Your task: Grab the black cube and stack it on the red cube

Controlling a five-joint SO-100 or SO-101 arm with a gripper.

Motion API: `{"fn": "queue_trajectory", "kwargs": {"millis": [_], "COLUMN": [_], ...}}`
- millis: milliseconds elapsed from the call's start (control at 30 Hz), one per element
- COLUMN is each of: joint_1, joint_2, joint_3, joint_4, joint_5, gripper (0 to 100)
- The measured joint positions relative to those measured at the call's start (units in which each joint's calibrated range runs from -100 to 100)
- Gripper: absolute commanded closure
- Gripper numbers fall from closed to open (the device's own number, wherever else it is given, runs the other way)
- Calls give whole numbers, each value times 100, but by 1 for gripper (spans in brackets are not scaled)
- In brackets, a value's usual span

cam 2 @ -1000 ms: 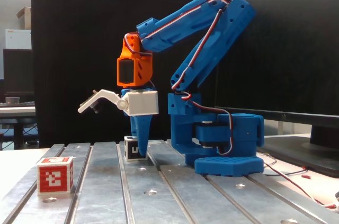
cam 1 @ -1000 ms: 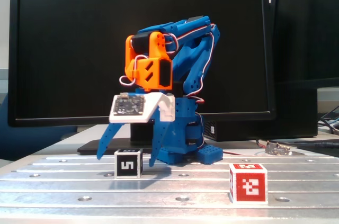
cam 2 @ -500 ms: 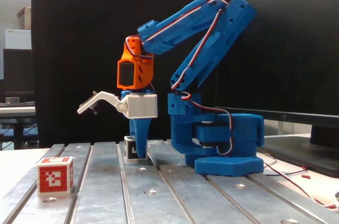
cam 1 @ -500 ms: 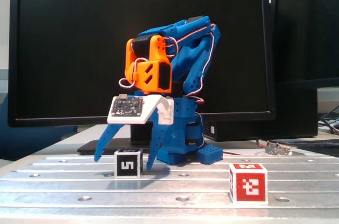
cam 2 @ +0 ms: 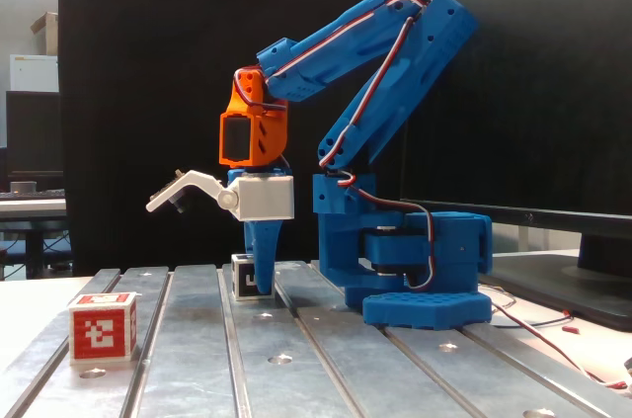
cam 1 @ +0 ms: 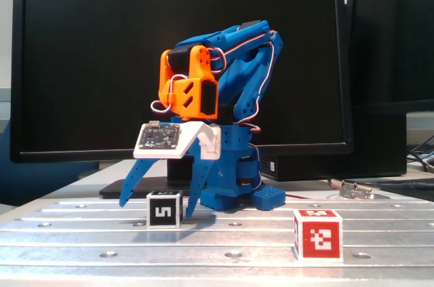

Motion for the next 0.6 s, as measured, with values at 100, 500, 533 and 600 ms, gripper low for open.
{"fn": "queue_trajectory", "kwargs": {"millis": [100,500,533,600], "joint_1": [37,0,0,0], "joint_2": [0,0,0,0], "joint_3": [0,0,0,0], "joint_4": [0,0,0,0], "joint_5": [0,0,0,0], "gripper": [63,63,63,63]}}
